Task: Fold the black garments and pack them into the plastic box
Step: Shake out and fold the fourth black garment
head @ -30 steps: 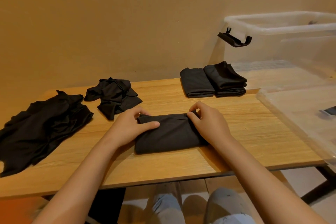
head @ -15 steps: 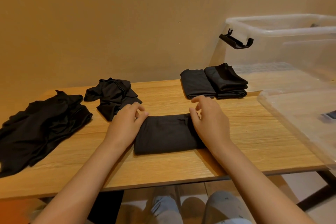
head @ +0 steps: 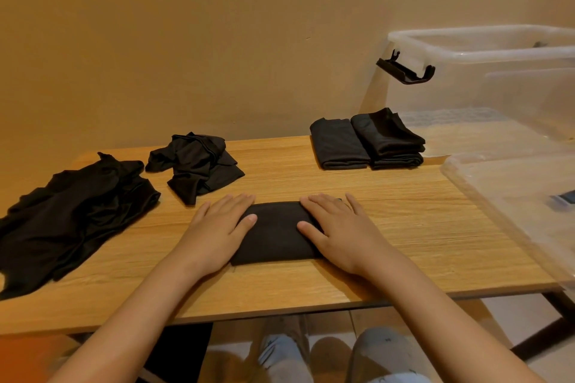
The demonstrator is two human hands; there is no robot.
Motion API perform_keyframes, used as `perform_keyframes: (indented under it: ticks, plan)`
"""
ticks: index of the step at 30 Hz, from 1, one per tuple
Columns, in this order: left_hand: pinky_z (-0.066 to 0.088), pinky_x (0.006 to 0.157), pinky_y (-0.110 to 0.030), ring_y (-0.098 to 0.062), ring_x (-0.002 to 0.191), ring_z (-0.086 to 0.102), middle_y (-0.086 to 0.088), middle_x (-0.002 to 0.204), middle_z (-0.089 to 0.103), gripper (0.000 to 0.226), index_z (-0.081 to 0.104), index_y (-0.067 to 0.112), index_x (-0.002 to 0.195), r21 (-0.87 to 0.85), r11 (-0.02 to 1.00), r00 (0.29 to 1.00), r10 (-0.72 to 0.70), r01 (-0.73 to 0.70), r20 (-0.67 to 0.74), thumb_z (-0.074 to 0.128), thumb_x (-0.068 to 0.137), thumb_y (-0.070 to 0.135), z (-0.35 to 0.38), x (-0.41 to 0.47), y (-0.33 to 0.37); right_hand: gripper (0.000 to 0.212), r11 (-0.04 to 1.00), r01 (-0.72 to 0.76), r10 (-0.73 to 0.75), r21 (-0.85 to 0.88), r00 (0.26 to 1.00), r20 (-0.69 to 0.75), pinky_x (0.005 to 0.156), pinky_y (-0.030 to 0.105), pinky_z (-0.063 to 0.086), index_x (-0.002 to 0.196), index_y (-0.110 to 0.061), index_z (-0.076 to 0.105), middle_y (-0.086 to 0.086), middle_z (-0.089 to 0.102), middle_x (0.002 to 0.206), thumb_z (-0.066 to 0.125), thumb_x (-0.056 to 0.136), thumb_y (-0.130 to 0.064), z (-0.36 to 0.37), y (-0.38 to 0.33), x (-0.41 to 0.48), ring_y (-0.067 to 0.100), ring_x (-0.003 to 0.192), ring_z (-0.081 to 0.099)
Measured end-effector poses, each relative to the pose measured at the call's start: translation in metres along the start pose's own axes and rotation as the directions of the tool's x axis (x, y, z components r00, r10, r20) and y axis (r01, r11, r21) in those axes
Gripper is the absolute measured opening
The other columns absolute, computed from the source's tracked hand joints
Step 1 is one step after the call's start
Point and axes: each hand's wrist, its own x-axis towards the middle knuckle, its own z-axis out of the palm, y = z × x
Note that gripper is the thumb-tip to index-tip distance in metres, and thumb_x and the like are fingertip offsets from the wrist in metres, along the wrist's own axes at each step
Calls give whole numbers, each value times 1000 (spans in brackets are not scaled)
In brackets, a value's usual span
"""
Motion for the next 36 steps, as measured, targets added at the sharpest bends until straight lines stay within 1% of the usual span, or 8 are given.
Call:
perform_keyframes:
  ticks: [3,9,15,21,24,30,33,36]
  plan:
    - [20,115,-31,-8,138,30,13,148,40,48,40,32,144,-77,994,996,79,-81,-32,44,99,46,-11,6,6,53,998,11,-10,-56,1000,28,120,41,3,148,-27,31,-1,41,148,37,100,-46,-16,-4,15,17,139,31]
    - [44,73,-21,-6,93,57,10,101,61,19,61,29,98,-171,985,950,77,-26,301,72,84,37,-46,32,19,40,996,-52,28,77,959,282,88,36,51,119,-18,58,5,58,115,64,87,-41,-42,-7,48,22,104,56]
    - [43,75,-25,-13,91,59,0,99,62,15,59,19,91,-354,935,908,155,-9,388,71,86,27,-60,49,18,21,954,18,-113,299,946,303,79,31,54,101,-19,58,0,62,98,66,87,-32,-55,0,51,15,89,62]
    - [55,77,-25,-20,101,68,-5,106,71,50,71,17,99,-857,509,952,215,81,217,87,57,40,-62,70,-3,29,828,41,-147,560,978,146,82,35,54,102,-17,61,1,65,103,63,89,-43,-68,24,54,14,92,64]
    - [57,79,-27,-24,105,68,-8,114,71,71,67,14,115,-936,350,985,144,36,92,91,54,43,-54,94,8,34,780,43,-94,625,994,48,76,31,53,103,-10,61,4,65,99,62,90,-42,-71,36,64,16,90,65]
    - [56,80,-33,-21,95,71,-2,99,75,37,60,25,117,-821,571,996,84,-22,31,73,82,27,-82,197,57,22,617,-34,175,786,980,-95,83,39,56,102,-16,62,-1,66,97,61,91,-35,-78,77,99,13,88,66]
    - [56,73,-31,-20,93,69,-2,100,74,36,60,27,114,-758,652,991,121,-31,64,76,82,29,-91,258,85,27,646,-93,333,758,928,-170,73,24,53,116,-22,57,-13,58,101,60,92,-35,-79,102,121,3,90,58]
    - [55,88,-36,-21,104,64,-3,113,67,39,62,29,113,-669,742,979,167,-46,118,79,79,34,-82,313,105,31,694,-175,412,699,892,-185,68,18,47,121,-24,51,-16,54,97,59,93,-36,-81,119,139,1,86,55]
